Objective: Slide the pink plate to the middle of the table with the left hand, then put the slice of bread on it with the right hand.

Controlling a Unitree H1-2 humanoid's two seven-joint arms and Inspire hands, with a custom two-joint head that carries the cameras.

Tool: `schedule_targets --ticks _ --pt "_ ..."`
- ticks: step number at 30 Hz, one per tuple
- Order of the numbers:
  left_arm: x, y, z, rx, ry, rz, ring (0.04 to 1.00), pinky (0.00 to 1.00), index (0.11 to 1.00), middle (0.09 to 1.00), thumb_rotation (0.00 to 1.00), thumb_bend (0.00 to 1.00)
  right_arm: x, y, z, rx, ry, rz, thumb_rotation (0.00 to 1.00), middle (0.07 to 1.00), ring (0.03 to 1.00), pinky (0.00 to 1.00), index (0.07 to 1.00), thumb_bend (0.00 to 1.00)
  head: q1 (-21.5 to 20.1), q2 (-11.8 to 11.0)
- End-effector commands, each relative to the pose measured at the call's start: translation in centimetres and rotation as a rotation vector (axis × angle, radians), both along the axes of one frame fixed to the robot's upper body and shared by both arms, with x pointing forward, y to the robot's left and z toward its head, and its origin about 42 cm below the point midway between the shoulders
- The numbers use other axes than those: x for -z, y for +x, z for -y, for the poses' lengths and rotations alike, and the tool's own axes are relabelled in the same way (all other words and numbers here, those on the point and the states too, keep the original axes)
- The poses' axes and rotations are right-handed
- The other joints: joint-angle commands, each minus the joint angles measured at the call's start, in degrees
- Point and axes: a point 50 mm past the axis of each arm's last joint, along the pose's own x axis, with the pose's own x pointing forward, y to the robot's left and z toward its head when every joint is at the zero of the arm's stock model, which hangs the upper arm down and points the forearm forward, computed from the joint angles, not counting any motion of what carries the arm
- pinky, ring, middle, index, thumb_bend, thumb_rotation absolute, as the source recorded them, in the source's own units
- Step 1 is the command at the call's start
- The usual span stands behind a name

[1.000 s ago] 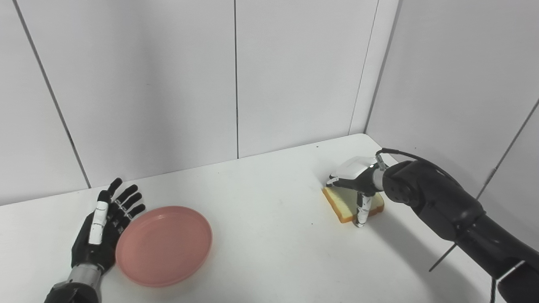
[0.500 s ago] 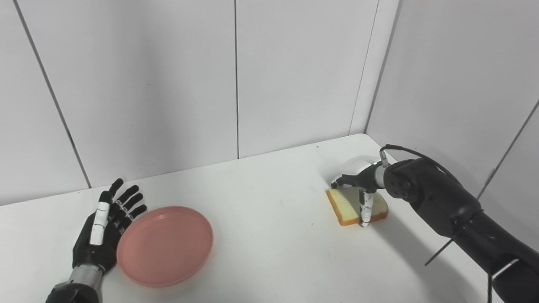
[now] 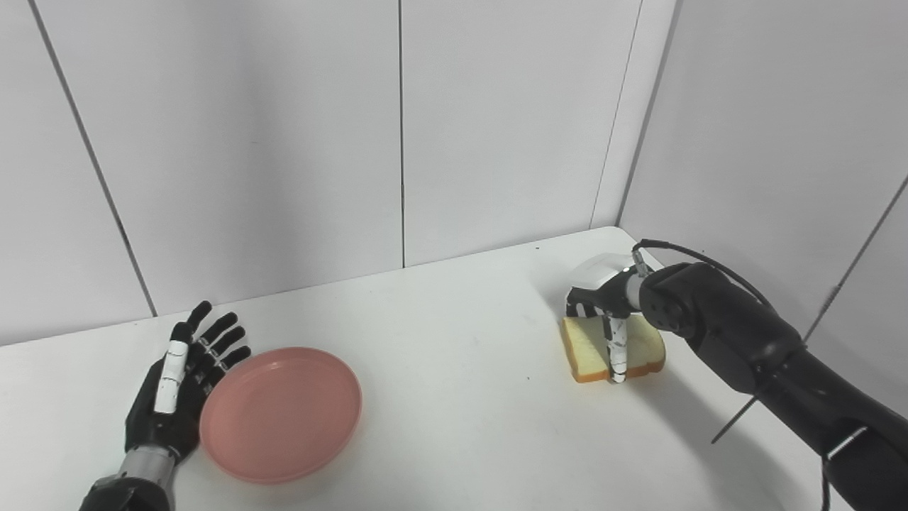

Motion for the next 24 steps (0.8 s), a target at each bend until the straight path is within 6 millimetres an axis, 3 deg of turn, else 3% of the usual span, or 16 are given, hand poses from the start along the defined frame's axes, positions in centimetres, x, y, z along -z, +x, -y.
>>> schedule_targets --ticks 1,6,14,15,16,18,19,20,22,24 --pt "1.0 -0.5 -0.1 -0.002 0.005 -0.04 0.827 0.75 0.908 0.831 0.73 0.89 0.2 -0.6 1.0 0.028 -0.013 -0.032 0.19 0.593 0.497 0.42 0.695 0.85 0.1 0.1" --pt "1.0 -0.5 -0.1 0.001 0.006 -0.037 0.832 0.75 0.914 0.835 0.73 0.89 -0.6 -0.5 0.4 0.026 0.0 -0.021 0.18 0.598 0.501 0.43 0.685 0.84 0.1 0.2" --pt "0.9 -0.6 0.3 0.002 0.011 -0.033 0.825 0.75 0.907 0.823 0.73 0.89 -3.7 -0.5 -1.6 -0.065 -0.02 0.064 0.15 0.506 0.403 0.33 0.64 0.84 0.7 0.4" --pt "0.9 -0.6 0.4 0.003 0.011 -0.032 0.828 0.75 0.909 0.824 0.74 0.88 -4.1 -0.5 -2.0 -0.091 -0.052 0.079 0.2 0.551 0.467 0.44 0.681 0.86 0.7 0.4" --pt "0.9 -0.6 0.5 0.004 0.011 -0.033 0.829 0.75 0.91 0.825 0.74 0.88 -4.5 -0.5 -2.2 -0.111 -0.078 0.087 0.22 0.566 0.489 0.48 0.695 0.87 0.9 0.4" --pt "0.9 -0.6 0.6 0.006 0.008 -0.032 0.833 0.76 0.915 0.827 0.74 0.88 -6.0 -0.3 -2.9 -0.098 -0.019 0.103 0.24 0.627 0.602 0.73 0.706 0.85 1.2 0.5" --pt "0.9 -0.6 0.7 0.005 0.007 -0.033 0.831 0.75 0.915 0.821 0.74 0.88 -6.7 -0.2 -3.1 -0.085 0.028 0.108 0.17 0.591 0.517 0.52 0.668 0.84 1.2 0.5" --pt "0.9 -0.6 0.8 0.004 0.004 -0.034 0.829 0.75 0.914 0.819 0.73 0.88 -7.3 -0.1 -3.3 -0.075 0.059 0.112 0.15 0.579 0.485 0.44 0.656 0.83 1.5 0.5" --pt "0.9 -0.6 0.9 0.003 0.002 -0.035 0.828 0.75 0.913 0.819 0.73 0.88 -8.4 -0.1 -3.8 -0.095 0.075 0.139 0.15 0.532 0.426 0.37 0.665 0.83 1.9 0.5" --pt "0.9 -0.6 1.0 0.002 0.005 -0.036 0.828 0.75 0.911 0.822 0.73 0.89 -9.6 0.0 -4.3 -0.115 0.078 0.163 0.15 0.535 0.439 0.39 0.667 0.82 2.3 0.5"
